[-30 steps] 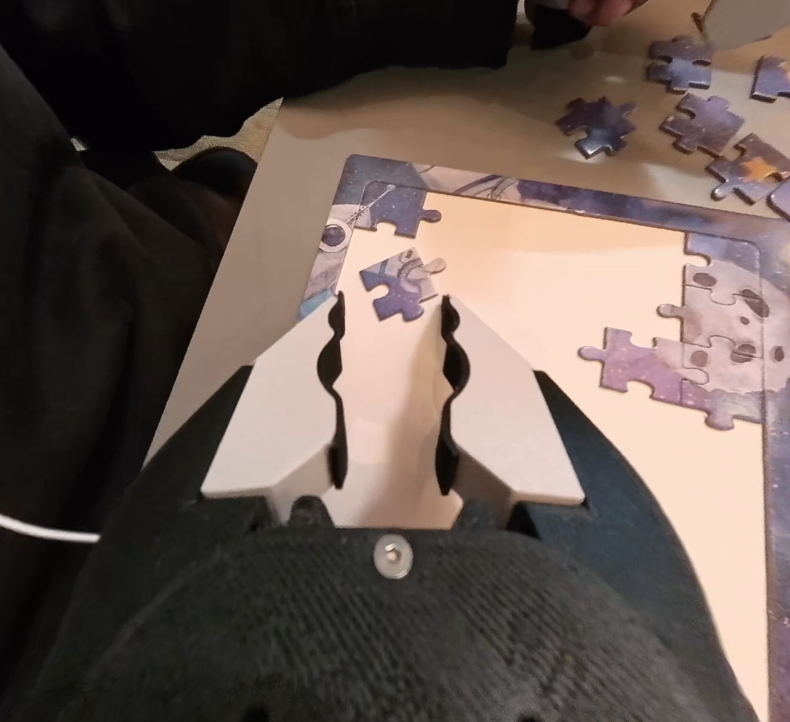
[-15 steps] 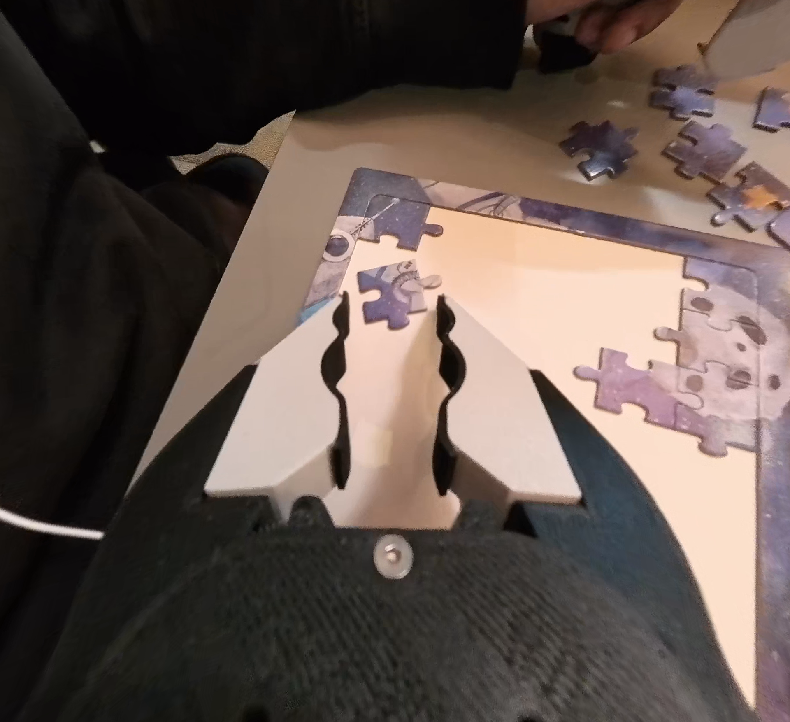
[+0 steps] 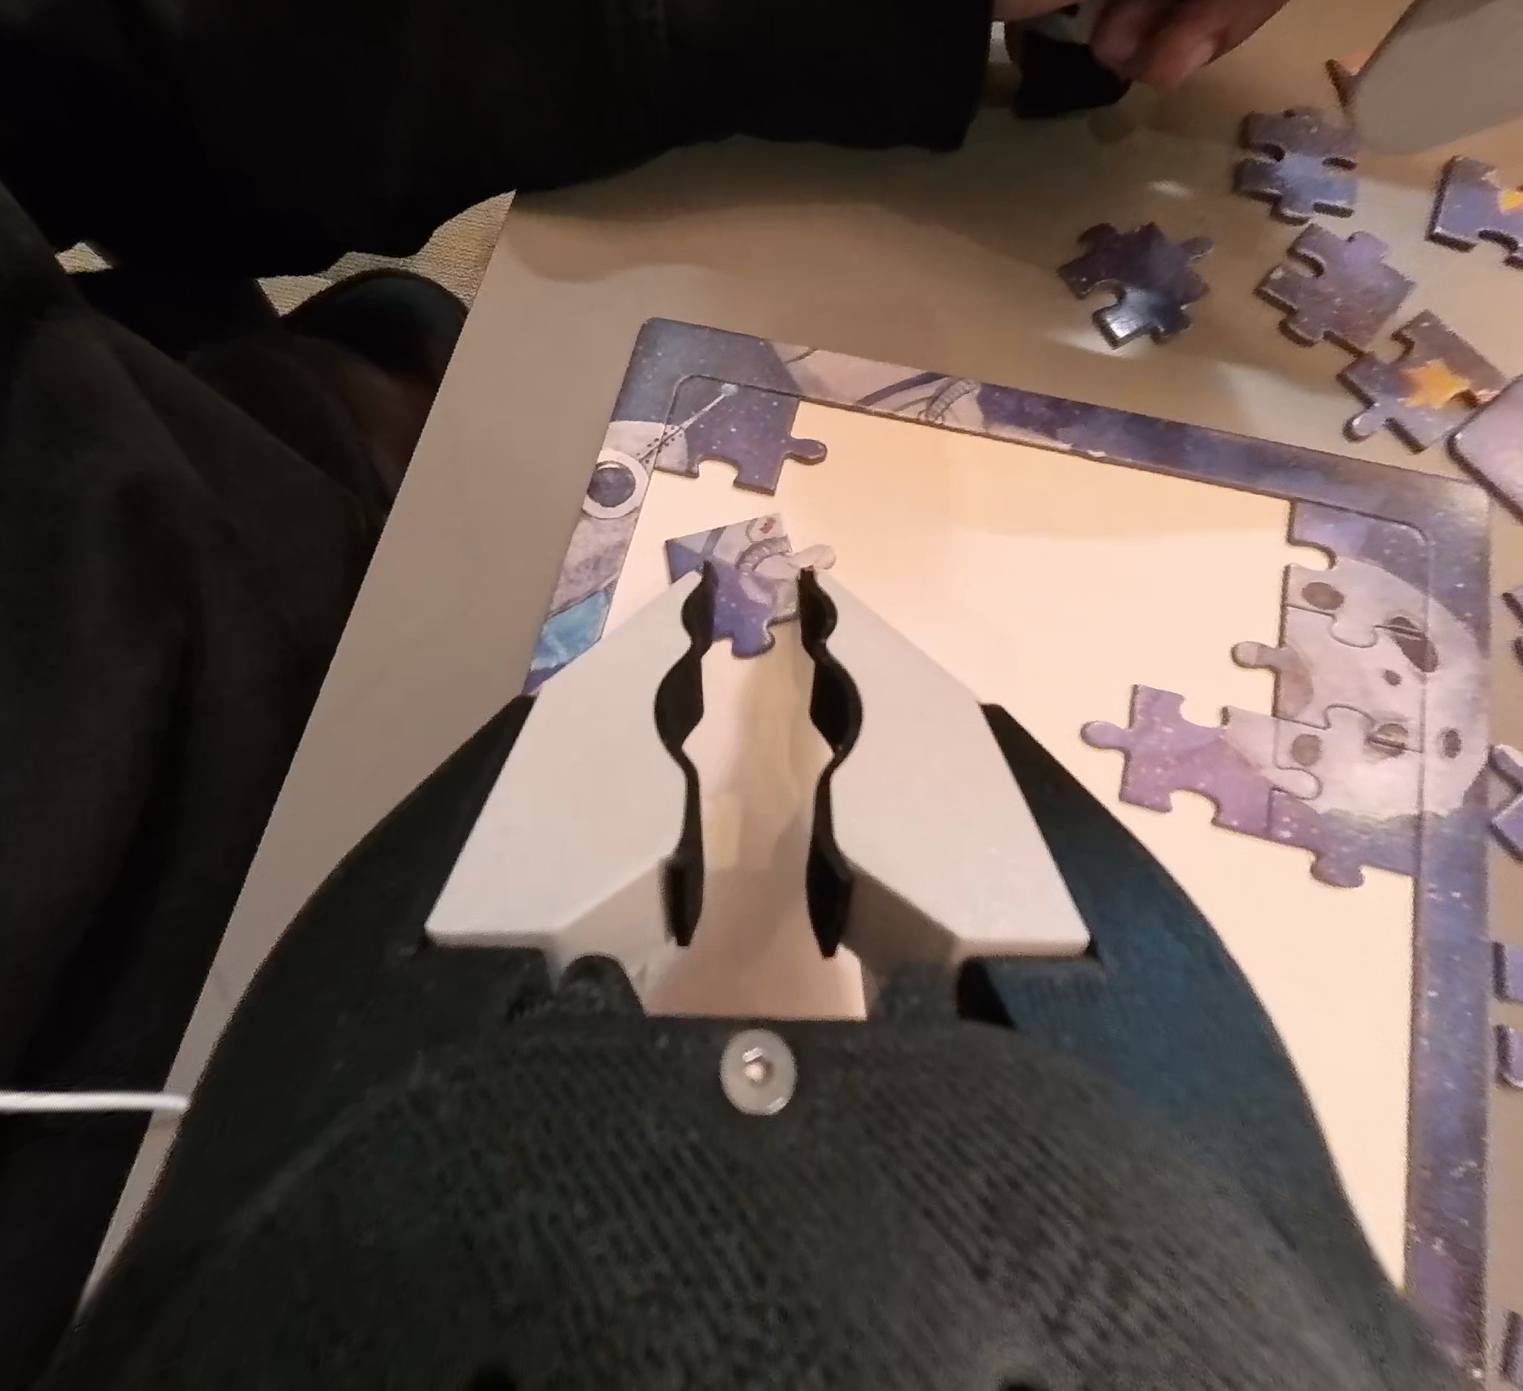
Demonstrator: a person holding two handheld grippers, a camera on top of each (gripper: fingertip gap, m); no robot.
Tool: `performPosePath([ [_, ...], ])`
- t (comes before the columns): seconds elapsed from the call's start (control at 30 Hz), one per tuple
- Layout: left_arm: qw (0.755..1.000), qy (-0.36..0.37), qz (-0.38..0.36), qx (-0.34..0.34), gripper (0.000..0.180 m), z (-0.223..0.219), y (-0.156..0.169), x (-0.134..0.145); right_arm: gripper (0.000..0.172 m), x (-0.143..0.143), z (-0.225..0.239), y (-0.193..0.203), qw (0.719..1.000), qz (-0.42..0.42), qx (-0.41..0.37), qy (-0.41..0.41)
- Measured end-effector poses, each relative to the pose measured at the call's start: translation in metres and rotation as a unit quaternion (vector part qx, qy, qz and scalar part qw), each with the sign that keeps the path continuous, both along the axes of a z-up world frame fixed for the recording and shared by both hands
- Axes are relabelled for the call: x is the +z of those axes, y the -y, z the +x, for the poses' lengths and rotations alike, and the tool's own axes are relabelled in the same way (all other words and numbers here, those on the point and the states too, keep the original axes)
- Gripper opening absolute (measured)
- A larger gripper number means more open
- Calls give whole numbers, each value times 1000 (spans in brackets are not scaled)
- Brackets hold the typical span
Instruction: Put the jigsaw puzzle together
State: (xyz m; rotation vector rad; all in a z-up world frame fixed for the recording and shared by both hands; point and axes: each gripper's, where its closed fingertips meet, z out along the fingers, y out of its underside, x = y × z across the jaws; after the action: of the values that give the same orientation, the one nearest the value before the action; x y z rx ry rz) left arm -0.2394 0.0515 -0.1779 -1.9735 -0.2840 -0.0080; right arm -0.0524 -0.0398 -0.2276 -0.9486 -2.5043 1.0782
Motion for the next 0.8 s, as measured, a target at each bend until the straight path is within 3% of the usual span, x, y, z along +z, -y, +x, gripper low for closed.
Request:
performPosePath([
  [0.3, 1000, 2, 1, 0, 26, 0, 0, 0, 19, 12, -16, -4, 999, -25, -35, -18],
  [0.57, 1000, 5, 4, -1, 26, 0, 0, 1, 19, 15, -46, -4, 988, -23, -148, -18],
  [0.67, 1000, 5, 5, -2, 27, 0, 0, 1, 19, 8, -43, 1, 989, -24, -148, -4],
  [0.8, 1000, 6, 6, -2, 27, 0, 0, 1, 33, 11, -38, 1, 990, -33, -137, -5],
])
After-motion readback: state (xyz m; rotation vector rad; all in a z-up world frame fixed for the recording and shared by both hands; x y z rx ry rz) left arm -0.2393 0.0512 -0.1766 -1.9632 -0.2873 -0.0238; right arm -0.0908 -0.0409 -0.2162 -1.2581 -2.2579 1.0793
